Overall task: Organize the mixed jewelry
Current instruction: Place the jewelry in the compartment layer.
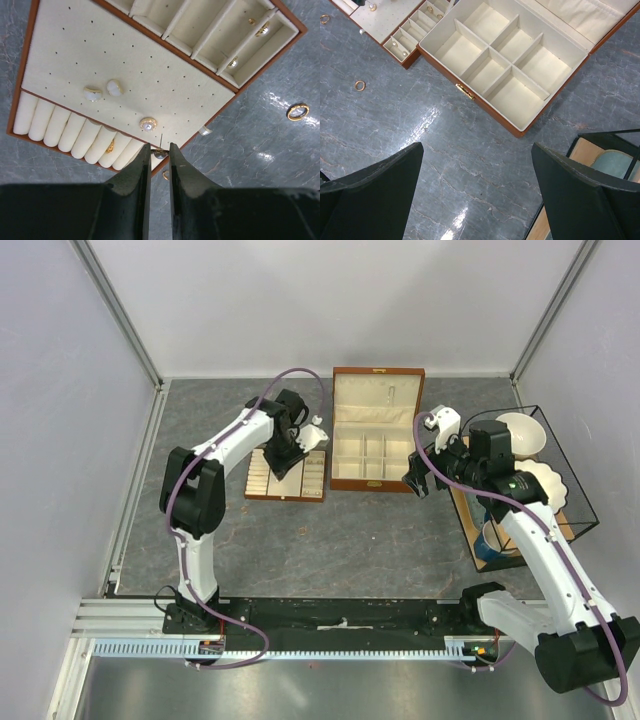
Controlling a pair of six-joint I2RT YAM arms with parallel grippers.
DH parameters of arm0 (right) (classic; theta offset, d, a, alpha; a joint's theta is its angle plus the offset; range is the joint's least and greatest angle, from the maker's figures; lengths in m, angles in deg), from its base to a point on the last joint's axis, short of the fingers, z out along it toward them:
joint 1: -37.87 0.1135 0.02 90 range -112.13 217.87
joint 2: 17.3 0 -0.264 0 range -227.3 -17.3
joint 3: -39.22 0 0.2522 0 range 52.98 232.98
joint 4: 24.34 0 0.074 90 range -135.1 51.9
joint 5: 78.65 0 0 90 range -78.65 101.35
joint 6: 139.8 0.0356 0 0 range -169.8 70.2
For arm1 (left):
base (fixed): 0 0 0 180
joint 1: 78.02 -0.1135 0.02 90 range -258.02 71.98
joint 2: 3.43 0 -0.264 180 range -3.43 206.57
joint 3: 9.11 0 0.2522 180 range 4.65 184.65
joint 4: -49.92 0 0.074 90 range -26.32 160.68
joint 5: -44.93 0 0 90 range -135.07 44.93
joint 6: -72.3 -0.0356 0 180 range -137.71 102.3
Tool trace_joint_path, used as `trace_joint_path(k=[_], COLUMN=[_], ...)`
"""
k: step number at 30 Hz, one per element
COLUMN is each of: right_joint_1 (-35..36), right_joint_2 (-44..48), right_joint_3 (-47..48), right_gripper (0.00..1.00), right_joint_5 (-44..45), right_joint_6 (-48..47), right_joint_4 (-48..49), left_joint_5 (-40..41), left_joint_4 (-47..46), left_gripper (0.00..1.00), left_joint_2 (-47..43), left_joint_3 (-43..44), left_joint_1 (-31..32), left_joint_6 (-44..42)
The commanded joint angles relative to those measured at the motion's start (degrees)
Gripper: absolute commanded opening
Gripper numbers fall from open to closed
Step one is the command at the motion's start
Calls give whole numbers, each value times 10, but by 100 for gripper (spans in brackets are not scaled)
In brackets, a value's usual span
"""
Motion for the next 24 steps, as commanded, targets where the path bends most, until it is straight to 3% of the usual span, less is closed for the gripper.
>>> trace_joint_path(k=[1, 11, 24], right_joint_1=[-1, -2, -1], right_joint_2=[2, 3, 2], right_joint_3=[1, 1, 2], right_gripper=[98, 98, 98], right_joint_5=[-4, -8, -6], right_joint_6=[2, 1, 2], right_joint_4=[22, 22, 22], left_joint_5=[-39, -70, -34], left_joint_4=[37, 103, 100], left_gripper=[17, 18, 18], left_joint_2=[15, 67, 84], left_joint_3=[42, 95, 111], left_joint_1=[3, 4, 6], left_joint_6=[-50, -78, -84])
